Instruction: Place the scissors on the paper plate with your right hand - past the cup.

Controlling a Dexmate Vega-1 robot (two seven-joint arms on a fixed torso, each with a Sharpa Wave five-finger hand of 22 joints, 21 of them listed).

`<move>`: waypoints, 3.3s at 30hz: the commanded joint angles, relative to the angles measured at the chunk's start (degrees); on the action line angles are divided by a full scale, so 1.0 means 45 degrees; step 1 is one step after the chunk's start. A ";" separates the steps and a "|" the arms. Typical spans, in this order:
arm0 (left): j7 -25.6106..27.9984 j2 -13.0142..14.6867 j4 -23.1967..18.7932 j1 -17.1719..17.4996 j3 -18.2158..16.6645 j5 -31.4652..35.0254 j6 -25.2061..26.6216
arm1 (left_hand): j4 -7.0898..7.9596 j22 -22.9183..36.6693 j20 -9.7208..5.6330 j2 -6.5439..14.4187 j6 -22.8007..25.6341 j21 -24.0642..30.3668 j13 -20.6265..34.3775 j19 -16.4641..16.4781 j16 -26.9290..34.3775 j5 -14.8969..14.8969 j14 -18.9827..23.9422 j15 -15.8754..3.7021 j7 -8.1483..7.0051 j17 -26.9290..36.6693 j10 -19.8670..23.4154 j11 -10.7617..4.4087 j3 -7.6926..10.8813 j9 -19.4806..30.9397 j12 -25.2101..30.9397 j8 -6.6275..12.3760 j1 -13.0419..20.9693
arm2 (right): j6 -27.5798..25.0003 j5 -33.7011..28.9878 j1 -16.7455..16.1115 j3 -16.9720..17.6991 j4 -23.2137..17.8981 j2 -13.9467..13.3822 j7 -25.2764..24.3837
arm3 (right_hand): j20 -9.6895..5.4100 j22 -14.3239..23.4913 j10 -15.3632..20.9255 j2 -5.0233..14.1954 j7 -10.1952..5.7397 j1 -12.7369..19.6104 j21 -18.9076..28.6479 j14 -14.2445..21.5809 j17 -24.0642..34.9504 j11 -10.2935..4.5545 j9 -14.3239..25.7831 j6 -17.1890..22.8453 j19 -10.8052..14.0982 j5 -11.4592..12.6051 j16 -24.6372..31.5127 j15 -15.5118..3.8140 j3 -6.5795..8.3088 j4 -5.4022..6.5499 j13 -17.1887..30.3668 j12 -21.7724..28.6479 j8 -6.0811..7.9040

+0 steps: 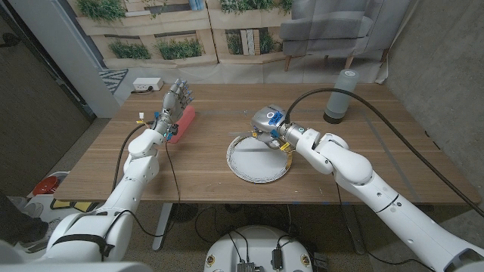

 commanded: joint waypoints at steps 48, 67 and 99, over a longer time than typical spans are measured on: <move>0.0040 0.0051 -0.0606 0.0509 -0.0210 -0.0258 0.0351 | 0.0001 0.0017 0.0076 0.0058 -0.0229 -0.0011 0.0033 -0.0757 0.0029 0.0099 -0.1790 0.0049 0.0000 0.0049 -0.1389 0.0016 -0.0047 0.0037 0.0027 0.0049 -0.0030 | 0.0551 0.0238 0.0005 -0.0451 0.0540 0.0163 0.1325 | 0.0097 -0.0003 0.0338 0.0740 -0.0038 0.0944 0.0172 0.1119 0.0106 0.0054 0.2649 0.1215 -0.0003 0.0312 -0.0210 -0.0798 0.0558 0.0246 0.0032 -0.0036 -0.0179; 0.0172 0.0075 -0.0854 0.0695 -0.0256 -0.0236 0.0513 | -0.0003 0.0016 0.0092 0.0055 -0.0210 -0.0016 0.0033 -0.0754 0.0032 0.0100 -0.1780 0.0081 0.0020 0.0050 -0.1355 -0.0013 -0.0063 0.0038 0.0039 0.0051 -0.0024 | 0.0470 0.0089 0.0208 -0.0635 0.0796 0.0235 0.2253 | 0.0125 -0.0009 0.0323 0.0754 -0.0062 0.0913 0.0202 0.1105 0.0180 0.0094 0.2557 0.1243 -0.0044 0.0354 -0.0264 -0.0795 0.0614 0.0277 -0.0041 -0.0155 -0.0298; 0.0214 0.0100 -0.1302 0.0980 -0.0333 -0.0281 0.0597 | -0.0014 0.0016 0.0094 0.0064 -0.0160 -0.0016 0.0035 -0.0738 0.0033 0.0104 -0.1758 0.0068 0.0002 0.0051 -0.1304 0.0018 -0.0071 0.0039 0.0049 0.0059 -0.0007 | 0.0228 -0.0311 0.0145 -0.0750 0.0940 0.0258 0.2885 | 0.0166 -0.0023 -0.0090 0.0788 -0.0416 0.0616 0.0177 0.0600 0.0301 -0.0120 0.2166 0.0992 -0.0317 0.0310 -0.0561 -0.0990 0.0601 0.0434 -0.0344 -0.0644 -0.0734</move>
